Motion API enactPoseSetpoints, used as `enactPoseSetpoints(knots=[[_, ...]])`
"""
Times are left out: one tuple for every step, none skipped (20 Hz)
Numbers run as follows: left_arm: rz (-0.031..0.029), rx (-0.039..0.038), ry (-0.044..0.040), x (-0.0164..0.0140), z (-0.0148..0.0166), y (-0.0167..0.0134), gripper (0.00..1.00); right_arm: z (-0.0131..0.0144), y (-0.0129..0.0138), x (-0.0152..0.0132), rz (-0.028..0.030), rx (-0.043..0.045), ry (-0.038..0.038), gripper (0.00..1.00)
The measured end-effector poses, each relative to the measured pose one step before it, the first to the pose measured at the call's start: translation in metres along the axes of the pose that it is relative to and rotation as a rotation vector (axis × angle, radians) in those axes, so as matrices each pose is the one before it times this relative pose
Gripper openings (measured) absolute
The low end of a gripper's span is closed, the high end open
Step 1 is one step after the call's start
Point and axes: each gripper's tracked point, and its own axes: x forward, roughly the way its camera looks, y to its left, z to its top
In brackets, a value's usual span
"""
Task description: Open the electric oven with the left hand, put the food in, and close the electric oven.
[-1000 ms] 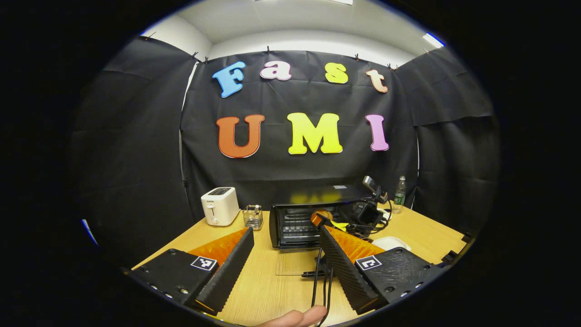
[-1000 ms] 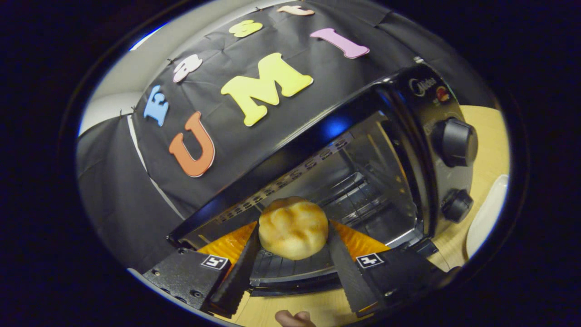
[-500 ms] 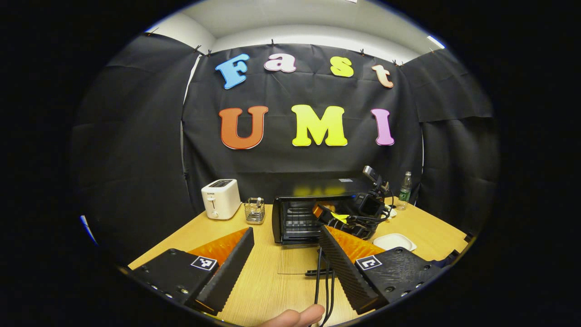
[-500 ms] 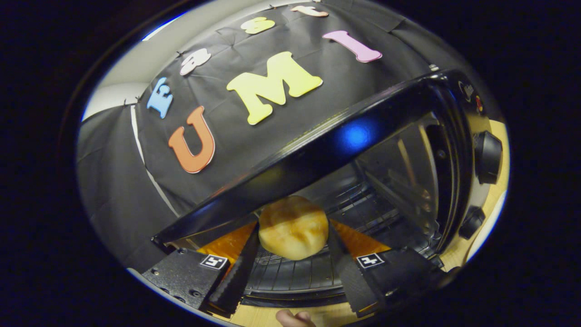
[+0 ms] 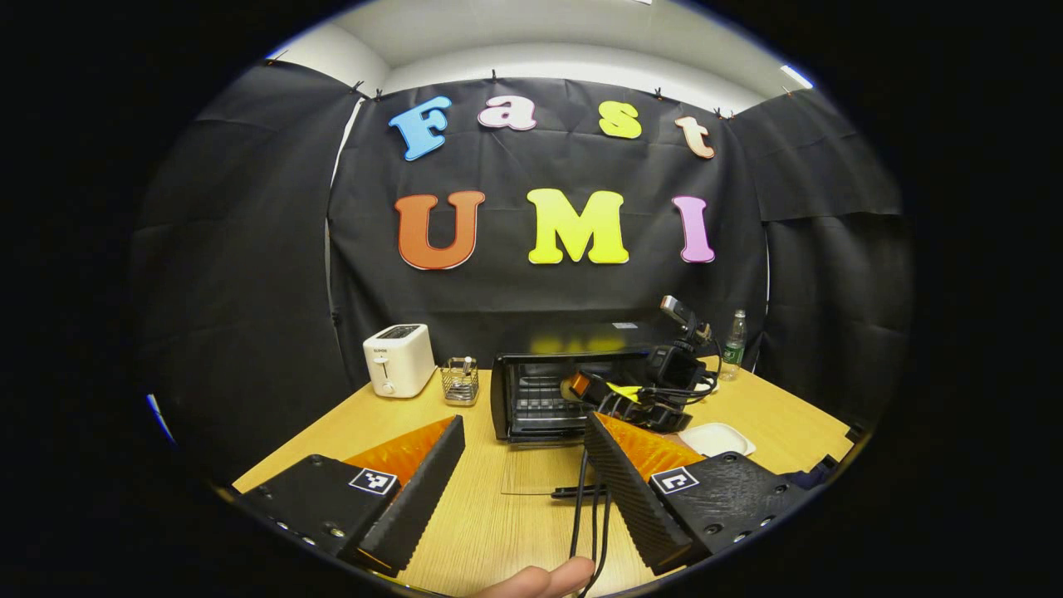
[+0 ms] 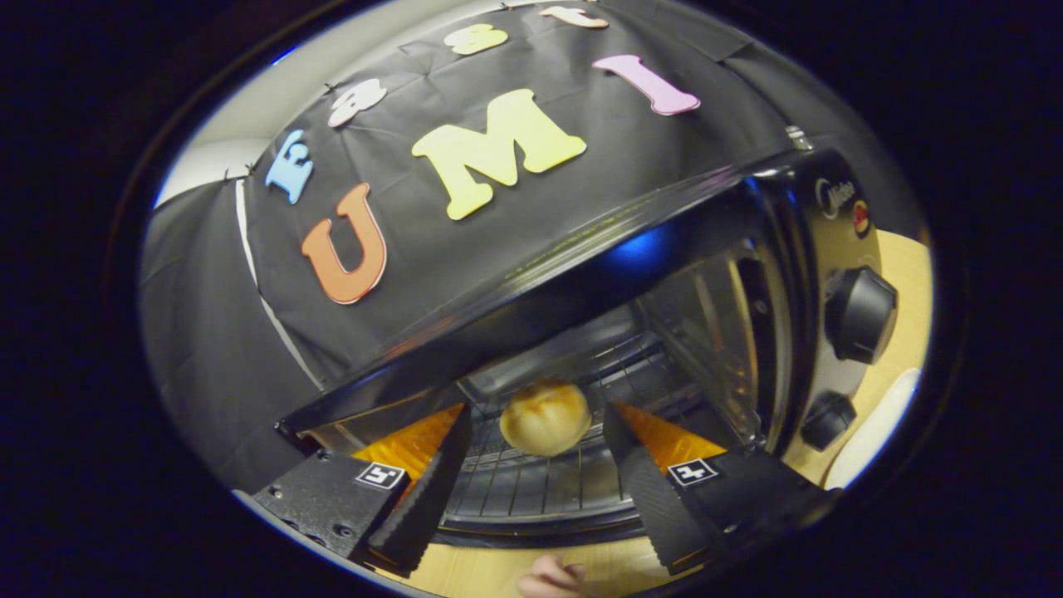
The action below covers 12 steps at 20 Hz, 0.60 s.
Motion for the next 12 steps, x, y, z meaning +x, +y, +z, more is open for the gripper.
enactPoseSetpoints(knots=[[-0.00536, -0.00315, 0.00636, 0.00145, -0.00186, -0.00076, 0.95, -0.00300, 0.00031, -0.01142, 0.00749, -0.00184, 0.02192, 0.96], [-0.00301, -0.00445, 0.00934, 0.00004, -0.00357, -0.00063, 0.95, -0.00297, 0.00255, -0.01203, 0.01942, -0.00147, 0.02398, 0.96], [-0.00523, -0.00453, 0.01184, 0.00218, -0.00355, -0.00002, 0.95, 0.00011, 0.00526, -0.01395, 0.02699, 0.00189, 0.00929, 0.96], [-0.00606, -0.00433, 0.01057, 0.00129, -0.00376, -0.00163, 0.95, 0.00148, 0.00212, -0.01513, 0.02111, -0.00299, 0.00215, 0.96], [-0.00345, -0.00368, 0.01198, 0.00089, -0.00458, -0.00216, 0.95, 0.00069, 0.00116, -0.01646, 0.01021, -0.01142, 0.00409, 0.96], [-0.00520, -0.00173, 0.01161, 0.00052, -0.00406, -0.00240, 0.95, 0.00067, 0.00206, -0.01568, 0.01111, -0.01438, 0.01043, 0.95], [-0.00470, -0.00132, 0.01208, 0.00121, -0.00427, -0.00346, 0.95, 0.00212, 0.00575, -0.01592, 0.01419, -0.01563, -0.00177, 0.95], [-0.00766, 0.00142, 0.00953, 0.00034, -0.00415, -0.00344, 0.95, 0.00615, 0.00342, -0.01673, 0.01239, -0.01499, -0.01319, 0.95], [-0.00683, 0.00229, 0.00922, 0.00220, -0.00349, -0.00393, 0.95, 0.00847, 0.00336, -0.01796, 0.01170, -0.01505, -0.02496, 0.95], [-0.00532, 0.00160, 0.01489, 0.00116, -0.00483, -0.00418, 0.95, 0.00971, 0.00406, -0.01629, 0.00958, -0.01801, -0.02684, 0.95], [-0.00255, 0.00036, 0.01339, 0.00113, -0.00607, -0.00268, 0.95, 0.00824, 0.00291, -0.01586, 0.00003, -0.02372, -0.02399, 0.95], [-0.00298, -0.00181, 0.01062, 0.00151, -0.00359, -0.00264, 0.95, 0.01011, 0.00177, -0.01552, -0.00438, -0.02801, -0.02263, 0.94]])
